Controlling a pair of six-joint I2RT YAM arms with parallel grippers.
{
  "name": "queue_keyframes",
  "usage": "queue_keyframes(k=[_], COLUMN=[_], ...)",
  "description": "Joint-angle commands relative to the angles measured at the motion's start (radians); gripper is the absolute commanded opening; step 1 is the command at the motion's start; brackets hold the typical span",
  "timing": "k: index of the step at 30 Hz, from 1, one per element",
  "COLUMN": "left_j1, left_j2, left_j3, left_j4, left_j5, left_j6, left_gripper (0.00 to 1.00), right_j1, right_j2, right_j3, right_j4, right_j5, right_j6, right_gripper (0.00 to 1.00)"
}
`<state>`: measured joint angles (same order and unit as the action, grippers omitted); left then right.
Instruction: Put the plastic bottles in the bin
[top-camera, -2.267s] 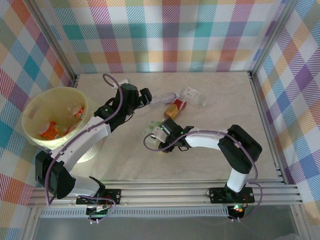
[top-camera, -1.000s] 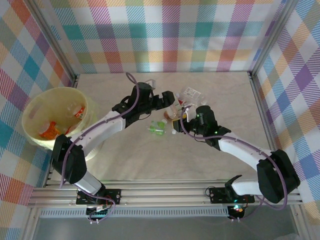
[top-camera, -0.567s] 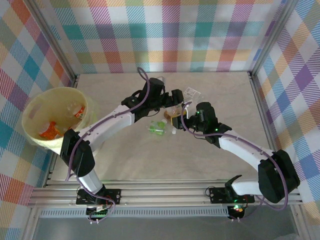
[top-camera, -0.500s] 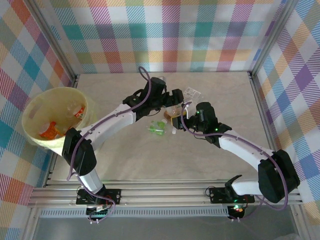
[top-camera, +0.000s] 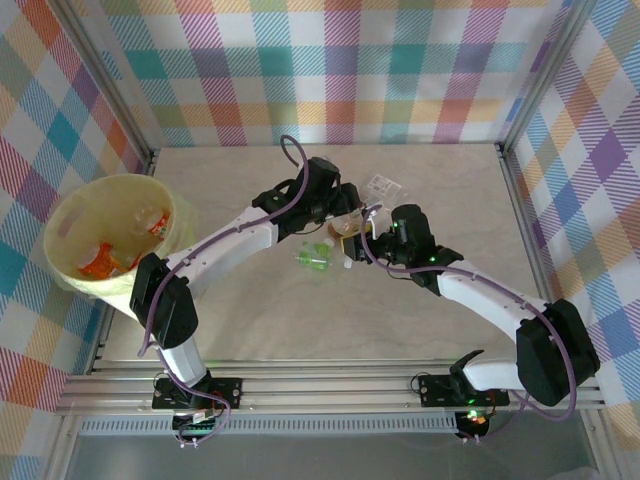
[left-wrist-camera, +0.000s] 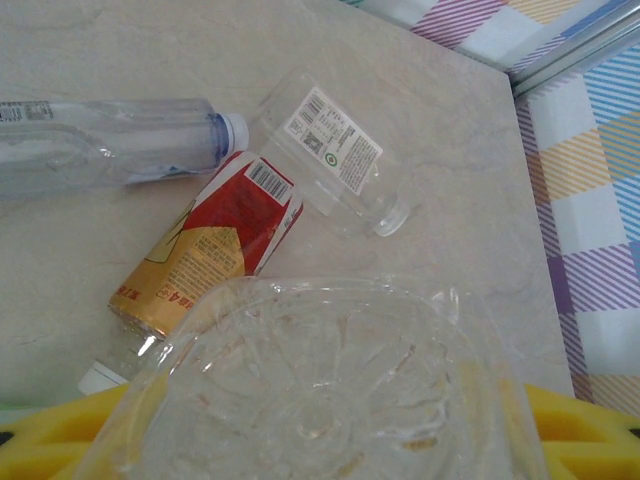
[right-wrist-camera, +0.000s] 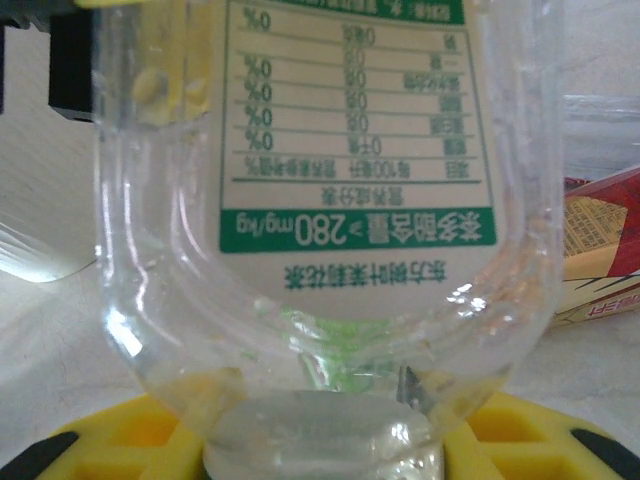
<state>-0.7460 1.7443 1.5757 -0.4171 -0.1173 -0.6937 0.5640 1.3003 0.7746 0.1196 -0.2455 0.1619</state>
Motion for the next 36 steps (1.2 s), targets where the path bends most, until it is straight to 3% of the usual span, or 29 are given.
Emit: queue_keyframes(k=[1, 4, 10, 11, 18, 32, 36], left_j1=[-0.015, -0.014, -0.014, -0.014, -0.009, 0.158, 0.179], left_j2=[0.021, 0.015, -0.048, -0.054, -0.111, -0.398, -0.479], left_j3=[0.032, 0.042, 0.048, 0.054, 0.134, 0.114, 0.113], left_j4=[-0.105, -0.140, -0.121, -0.121, -0.195, -0.187, -0.192], left_j5=[-0.037, -0.117, -0.249, -0.265, -0.466, -0.450, -0.496], left_j6=[0.013, 0.012, 0.071, 0.082, 0.206, 0.332, 0.374], left_gripper=[0.55, 0.51, 0.48, 0.48, 0.44, 0.44, 0.44], right_j1=[-0.001, -0.001, -0.001, -0.001, -0.001, -0.001, -0.001], right_j2=[-0.011, -0.020, -0.084, -0.094, -0.145, -0.108, -0.101], right_j3=[0.046, 0.054, 0.036, 0.033, 0.019, 0.030, 0.031], right_j4=[0.035, 0.000, -0.037, -0.041, -0.044, -0.051, -0.049], right_j5=[-0.027, -0.043, -0.039, -0.035, 0.066, 0.168, 0.175], right_j6=[-0.033, -0.050, -0.118, -0.130, -0.168, -0.122, -0.102], right_gripper=[0.51, 0.70, 0.91, 0.99, 1.00, 1.00, 1.00])
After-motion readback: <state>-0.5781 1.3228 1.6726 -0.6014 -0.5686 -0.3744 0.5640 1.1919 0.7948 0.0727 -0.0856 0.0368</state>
